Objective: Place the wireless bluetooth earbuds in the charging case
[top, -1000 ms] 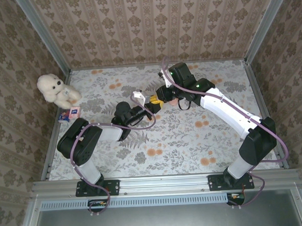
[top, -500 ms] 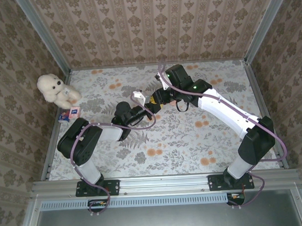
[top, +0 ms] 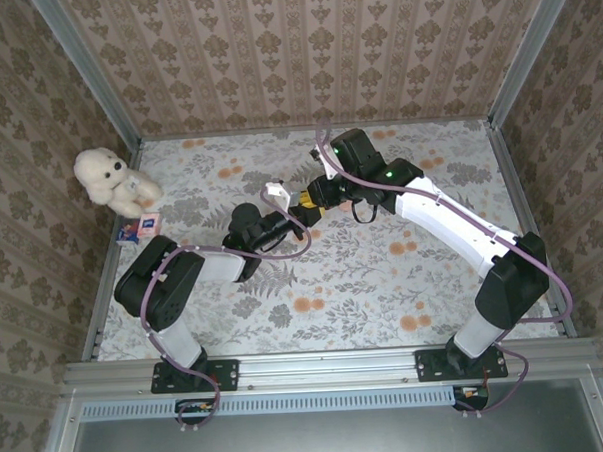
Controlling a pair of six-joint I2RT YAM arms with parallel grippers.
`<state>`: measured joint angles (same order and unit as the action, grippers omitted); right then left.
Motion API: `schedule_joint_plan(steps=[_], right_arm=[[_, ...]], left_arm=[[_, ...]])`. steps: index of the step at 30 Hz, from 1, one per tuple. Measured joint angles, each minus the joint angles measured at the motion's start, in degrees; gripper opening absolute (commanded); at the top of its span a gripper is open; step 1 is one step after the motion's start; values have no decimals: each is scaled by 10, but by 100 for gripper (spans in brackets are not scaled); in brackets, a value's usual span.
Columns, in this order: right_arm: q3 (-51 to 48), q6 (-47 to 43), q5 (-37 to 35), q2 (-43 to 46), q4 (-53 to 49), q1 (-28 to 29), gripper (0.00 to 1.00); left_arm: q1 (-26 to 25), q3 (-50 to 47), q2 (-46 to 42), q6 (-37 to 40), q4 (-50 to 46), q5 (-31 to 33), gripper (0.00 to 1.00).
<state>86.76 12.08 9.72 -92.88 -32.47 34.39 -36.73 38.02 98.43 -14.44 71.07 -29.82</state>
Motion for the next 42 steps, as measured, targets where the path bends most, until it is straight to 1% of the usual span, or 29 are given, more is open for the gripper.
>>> schedule_joint_plan(steps=[6,10,18,27,34,42], right_arm=[[0,0,-2,0,0,0,17],[0,1,-5,3,1,0,16],[-11,3,-29,53,11,1,16],[-60,11,-61,111,92,0,16],[-108,16,-64,115,144,0,16],[-116,25,-63,115,176,0,16]], left_arm=[[0,0,0,-1,-1,0,0],[0,0,0,-2,0,0,0],[0,10,0,-2,2,-2,0],[0,12,0,-3,2,-17,0],[-1,21,-2,-10,2,-28,0],[-5,27,-6,-11,5,-35,0]])
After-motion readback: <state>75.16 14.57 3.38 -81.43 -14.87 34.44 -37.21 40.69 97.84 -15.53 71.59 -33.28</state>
